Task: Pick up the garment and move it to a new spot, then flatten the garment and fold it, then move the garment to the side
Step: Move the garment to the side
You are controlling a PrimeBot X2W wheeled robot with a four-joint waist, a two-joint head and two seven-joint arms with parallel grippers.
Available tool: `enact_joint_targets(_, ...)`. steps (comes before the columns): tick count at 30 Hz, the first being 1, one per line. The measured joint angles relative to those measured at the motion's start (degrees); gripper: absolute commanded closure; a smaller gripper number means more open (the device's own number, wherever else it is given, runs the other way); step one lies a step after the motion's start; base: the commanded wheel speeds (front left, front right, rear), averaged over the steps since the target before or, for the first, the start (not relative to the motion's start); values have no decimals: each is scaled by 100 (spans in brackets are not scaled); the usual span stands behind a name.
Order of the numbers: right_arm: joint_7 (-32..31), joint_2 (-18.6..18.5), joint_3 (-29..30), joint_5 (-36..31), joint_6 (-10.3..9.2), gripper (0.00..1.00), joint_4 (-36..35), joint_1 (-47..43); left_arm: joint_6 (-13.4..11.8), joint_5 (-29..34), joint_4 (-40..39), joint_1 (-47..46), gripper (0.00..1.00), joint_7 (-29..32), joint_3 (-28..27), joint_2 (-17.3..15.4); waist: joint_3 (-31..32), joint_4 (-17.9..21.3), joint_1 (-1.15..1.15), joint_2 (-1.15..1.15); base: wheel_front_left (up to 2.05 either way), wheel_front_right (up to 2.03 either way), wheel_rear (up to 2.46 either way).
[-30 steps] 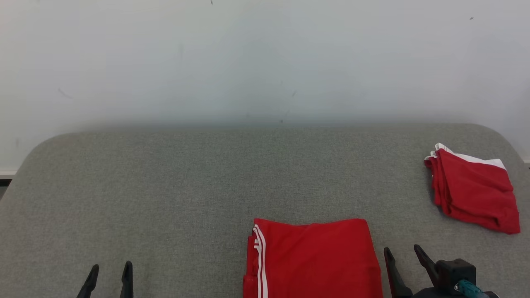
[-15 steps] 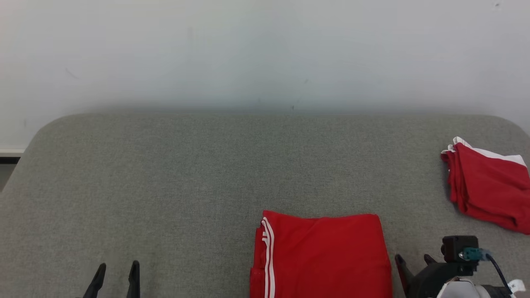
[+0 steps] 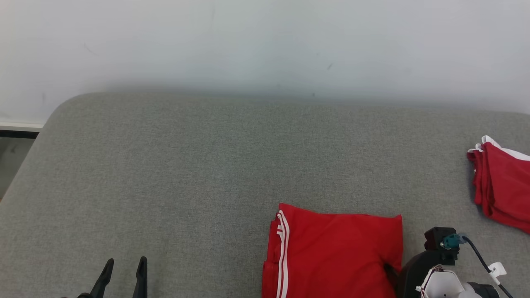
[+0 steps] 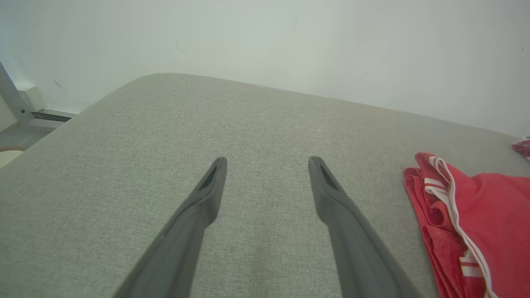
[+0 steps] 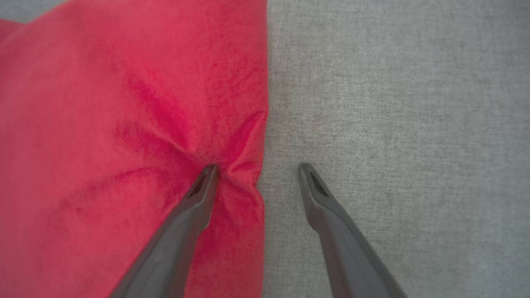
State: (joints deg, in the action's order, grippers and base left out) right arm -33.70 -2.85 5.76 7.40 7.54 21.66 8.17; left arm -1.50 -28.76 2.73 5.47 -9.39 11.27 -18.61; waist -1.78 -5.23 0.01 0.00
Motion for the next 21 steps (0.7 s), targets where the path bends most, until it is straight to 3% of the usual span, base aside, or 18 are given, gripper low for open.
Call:
enact_joint_targets(4,-34,-27,-107,140,-16,0,350,169,-3,-2,-3,-1,0,7,-2,-5,-6,-59,-1,0,0,0,0)
enact_joint_targets(5,-25,-41,-168,224,-16,70,504,267,-10,-7,-9,-1,0,7,-1,-8,-10,-67,-1,-1,0,0,0)
enact_joint_targets(6,5,-45,-214,252,-18,100,550,306,-14,-8,-14,-1,0,7,-3,-11,-16,-67,-1,0,0,0,0)
enact_joint_targets(13,84,11,-145,-49,-8,100,668,876,-59,-32,-104,-38,0,-11,-1,-5,-136,15,0,0,0,0,0)
enact_joint_targets(18,-107,-15,463,-380,-8,100,591,1530,-57,-33,-144,-122,0,-20,24,5,-249,82,0,0,0,0,0)
enact_joint_targets(21,-333,-246,985,-653,-8,100,467,2124,-49,-31,-177,-250,0,-37,84,10,-405,133,0,0,0,0,0)
